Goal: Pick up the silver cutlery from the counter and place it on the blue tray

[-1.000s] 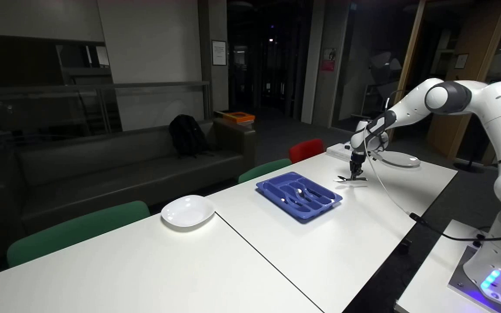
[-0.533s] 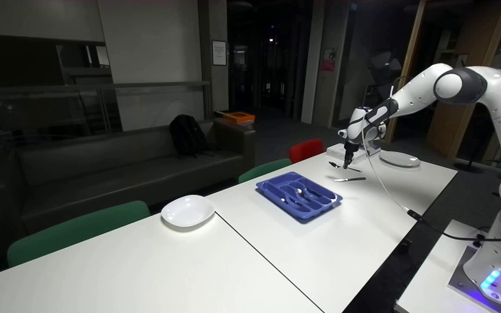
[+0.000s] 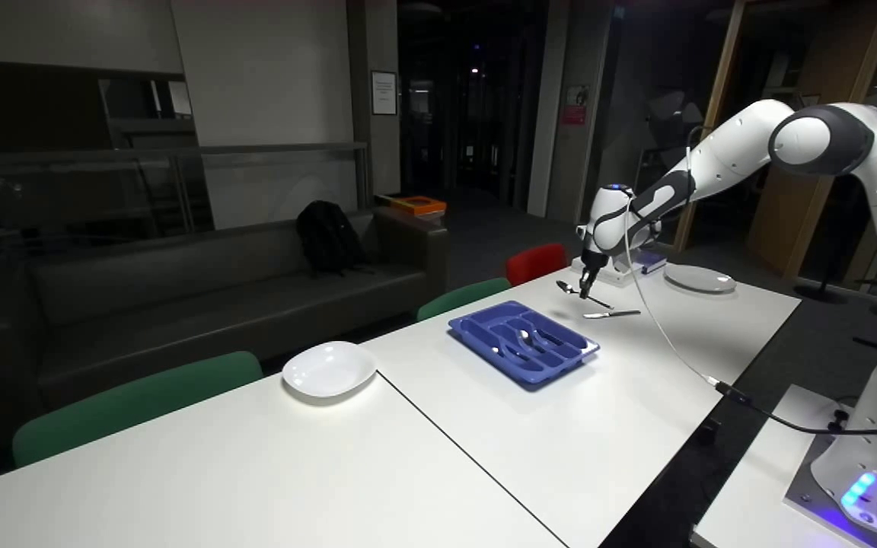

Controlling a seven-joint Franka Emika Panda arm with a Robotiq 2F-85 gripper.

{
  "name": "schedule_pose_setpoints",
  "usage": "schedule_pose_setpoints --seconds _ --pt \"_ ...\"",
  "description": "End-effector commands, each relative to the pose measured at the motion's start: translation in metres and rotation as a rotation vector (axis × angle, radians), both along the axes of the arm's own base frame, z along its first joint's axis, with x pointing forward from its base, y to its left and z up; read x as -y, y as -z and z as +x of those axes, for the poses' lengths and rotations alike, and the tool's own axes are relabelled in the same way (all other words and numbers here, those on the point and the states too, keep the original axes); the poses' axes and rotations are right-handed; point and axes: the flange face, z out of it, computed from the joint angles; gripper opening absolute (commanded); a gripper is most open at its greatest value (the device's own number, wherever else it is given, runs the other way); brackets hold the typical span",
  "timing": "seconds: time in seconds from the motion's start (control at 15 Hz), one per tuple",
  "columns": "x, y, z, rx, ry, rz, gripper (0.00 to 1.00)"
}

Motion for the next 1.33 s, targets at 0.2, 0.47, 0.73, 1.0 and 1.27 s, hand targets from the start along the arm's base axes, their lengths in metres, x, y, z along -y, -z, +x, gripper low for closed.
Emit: schedule_pose_setpoints --seconds 0.2,0.47,0.73,1.0,1.27 --pt "-0.073 0.000 -0.005 -0.041 0.001 -0.040 0.02" --pt "-0.092 0.010 0.001 -0.046 -0.018 -0.025 0.08" --pt "-0.096 0.010 0.001 -0.046 -0.021 -0.026 0.08" --pt "-0.095 0.010 0.001 -0.046 -0.019 -0.027 0.08" --pt "-0.109 0.015 0.001 -0.044 0.030 -0.011 0.02"
